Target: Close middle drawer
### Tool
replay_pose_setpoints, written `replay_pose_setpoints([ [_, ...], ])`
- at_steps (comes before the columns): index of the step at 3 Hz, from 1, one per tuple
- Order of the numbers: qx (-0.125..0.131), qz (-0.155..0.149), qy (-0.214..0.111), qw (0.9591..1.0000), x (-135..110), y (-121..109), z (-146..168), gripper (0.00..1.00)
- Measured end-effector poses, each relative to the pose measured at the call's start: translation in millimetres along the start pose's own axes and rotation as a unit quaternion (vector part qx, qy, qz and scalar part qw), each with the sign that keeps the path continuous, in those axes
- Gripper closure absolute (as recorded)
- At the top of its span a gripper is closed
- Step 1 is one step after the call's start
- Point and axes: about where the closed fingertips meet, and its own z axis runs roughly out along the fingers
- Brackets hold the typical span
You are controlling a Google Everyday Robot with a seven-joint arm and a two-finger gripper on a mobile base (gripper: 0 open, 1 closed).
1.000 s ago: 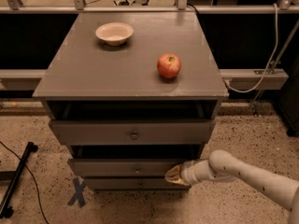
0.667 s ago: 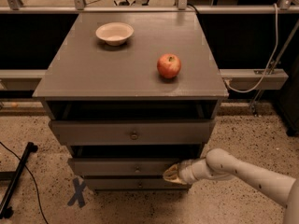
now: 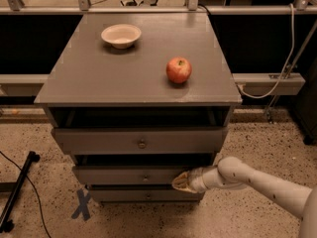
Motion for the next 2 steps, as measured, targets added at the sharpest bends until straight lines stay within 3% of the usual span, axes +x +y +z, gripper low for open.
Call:
replay_pose_setpoints([
  [2, 0.035, 0.019, -0.01, 0.9992, 15.1, -3.3, -18.6, 1.0],
])
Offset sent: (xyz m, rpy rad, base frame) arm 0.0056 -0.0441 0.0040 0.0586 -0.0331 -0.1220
